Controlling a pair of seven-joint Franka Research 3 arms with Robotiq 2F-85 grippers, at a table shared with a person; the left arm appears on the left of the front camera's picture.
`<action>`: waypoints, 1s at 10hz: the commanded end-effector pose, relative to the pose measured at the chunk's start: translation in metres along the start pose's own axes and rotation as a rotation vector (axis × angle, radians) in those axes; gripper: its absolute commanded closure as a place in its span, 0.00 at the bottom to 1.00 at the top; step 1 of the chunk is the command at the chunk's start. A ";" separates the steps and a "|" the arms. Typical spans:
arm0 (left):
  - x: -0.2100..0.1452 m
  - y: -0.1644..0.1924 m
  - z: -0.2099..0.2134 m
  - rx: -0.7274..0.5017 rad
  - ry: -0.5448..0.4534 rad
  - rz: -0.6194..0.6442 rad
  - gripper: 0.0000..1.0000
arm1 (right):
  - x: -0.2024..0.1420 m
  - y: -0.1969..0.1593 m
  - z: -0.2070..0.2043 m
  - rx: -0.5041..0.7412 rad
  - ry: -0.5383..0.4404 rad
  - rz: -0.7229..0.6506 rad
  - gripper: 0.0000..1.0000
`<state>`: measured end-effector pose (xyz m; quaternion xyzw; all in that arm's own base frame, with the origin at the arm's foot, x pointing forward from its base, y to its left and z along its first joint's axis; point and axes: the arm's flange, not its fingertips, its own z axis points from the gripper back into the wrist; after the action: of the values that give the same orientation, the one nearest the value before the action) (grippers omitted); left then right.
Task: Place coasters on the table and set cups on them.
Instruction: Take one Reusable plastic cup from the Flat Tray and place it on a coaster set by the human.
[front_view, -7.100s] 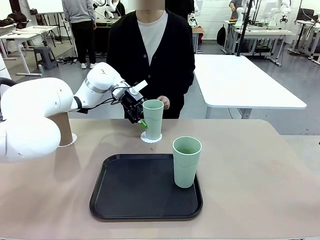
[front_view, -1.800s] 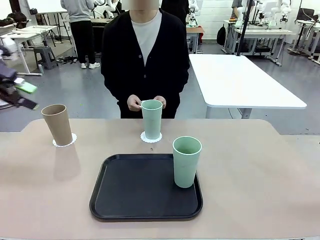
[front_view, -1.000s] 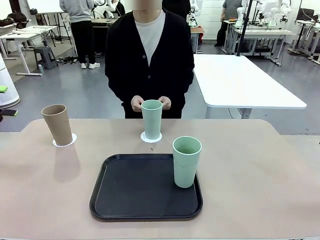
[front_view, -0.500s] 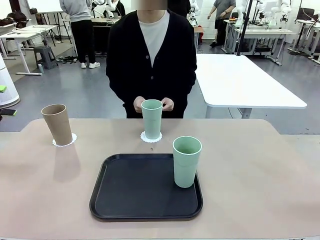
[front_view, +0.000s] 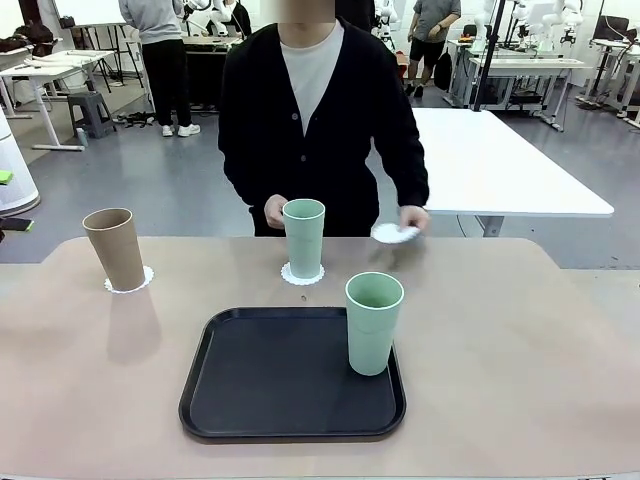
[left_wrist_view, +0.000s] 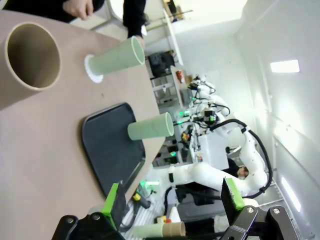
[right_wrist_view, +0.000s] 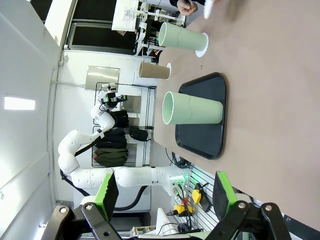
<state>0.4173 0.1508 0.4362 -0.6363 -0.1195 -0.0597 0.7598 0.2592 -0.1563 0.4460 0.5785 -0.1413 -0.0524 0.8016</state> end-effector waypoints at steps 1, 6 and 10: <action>-0.001 0.000 0.000 -0.001 -0.004 -0.001 0.00 | 0.003 0.001 -0.001 0.029 -0.010 0.019 0.00; -0.001 0.000 0.000 -0.001 -0.004 -0.001 0.00 | 0.003 0.001 -0.001 0.029 -0.010 0.019 0.00; -0.001 0.000 0.000 -0.001 -0.004 -0.001 0.00 | 0.003 0.001 -0.001 0.029 -0.010 0.019 0.00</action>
<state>0.4175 0.1503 0.4362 -0.6363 -0.1191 -0.0601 0.7598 0.2592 -0.1563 0.4460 0.5785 -0.1414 -0.0524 0.8016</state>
